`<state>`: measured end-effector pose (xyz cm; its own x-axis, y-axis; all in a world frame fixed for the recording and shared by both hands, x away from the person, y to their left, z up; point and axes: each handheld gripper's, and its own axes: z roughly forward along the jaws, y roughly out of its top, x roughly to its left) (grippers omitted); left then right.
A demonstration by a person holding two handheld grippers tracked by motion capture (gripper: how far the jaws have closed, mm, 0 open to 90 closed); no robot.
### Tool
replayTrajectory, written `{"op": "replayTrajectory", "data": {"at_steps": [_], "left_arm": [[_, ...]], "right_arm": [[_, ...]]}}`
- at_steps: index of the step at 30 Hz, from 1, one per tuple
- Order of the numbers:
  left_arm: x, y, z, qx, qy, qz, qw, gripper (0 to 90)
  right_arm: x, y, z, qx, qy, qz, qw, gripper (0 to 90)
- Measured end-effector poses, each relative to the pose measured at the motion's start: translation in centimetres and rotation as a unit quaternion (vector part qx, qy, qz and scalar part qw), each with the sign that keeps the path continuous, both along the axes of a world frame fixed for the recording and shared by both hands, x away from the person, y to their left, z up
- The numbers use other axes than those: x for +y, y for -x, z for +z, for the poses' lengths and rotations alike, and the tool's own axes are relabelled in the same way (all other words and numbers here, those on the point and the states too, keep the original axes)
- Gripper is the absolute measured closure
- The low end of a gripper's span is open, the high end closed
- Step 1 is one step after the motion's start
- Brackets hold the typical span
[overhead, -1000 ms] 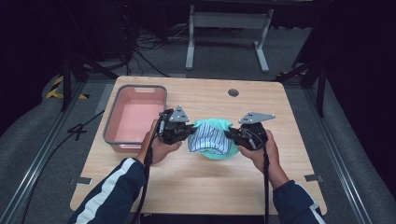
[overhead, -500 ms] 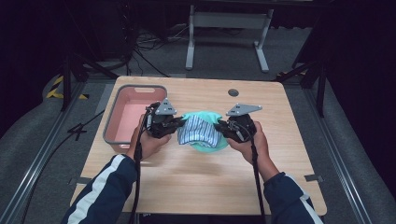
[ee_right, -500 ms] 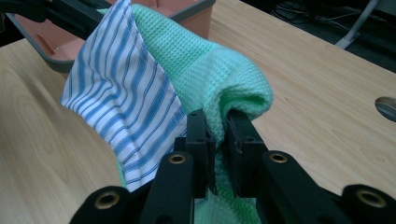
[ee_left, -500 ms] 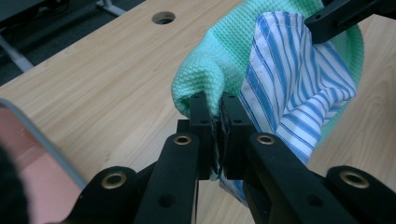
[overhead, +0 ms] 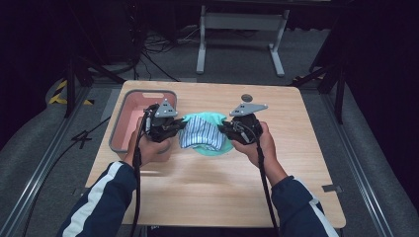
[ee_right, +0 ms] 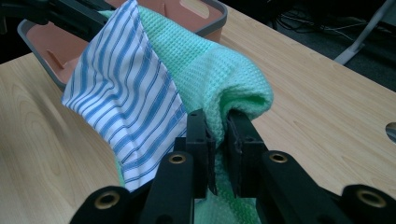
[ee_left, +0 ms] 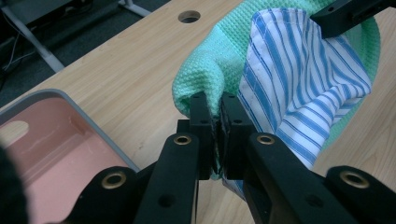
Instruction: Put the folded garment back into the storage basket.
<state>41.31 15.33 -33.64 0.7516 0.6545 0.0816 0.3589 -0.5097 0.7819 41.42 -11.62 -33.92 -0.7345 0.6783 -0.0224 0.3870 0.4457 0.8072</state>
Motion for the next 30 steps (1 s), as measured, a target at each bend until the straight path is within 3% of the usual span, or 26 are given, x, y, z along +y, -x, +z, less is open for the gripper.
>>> {"op": "replayTrajectory", "data": {"at_steps": [5,22,30], "left_arm": [[0.8,-0.1,0.7,-0.008,-0.014,0.007,0.9999,85.6],[3.9,-0.1,2.0,-0.021,-0.003,0.037,0.9991,85.5],[6.4,0.3,2.5,-0.023,-0.01,0.058,0.998,85.5]], "right_arm": [[0.9,-0.4,0.6,-0.002,-0.005,0.004,1.0,80.2],[4.1,-1.2,2.0,-0.01,-0.007,0.021,0.9997,80.2],[6.5,-1.5,2.5,-0.013,-0.008,0.035,0.9993,80.1]]}}
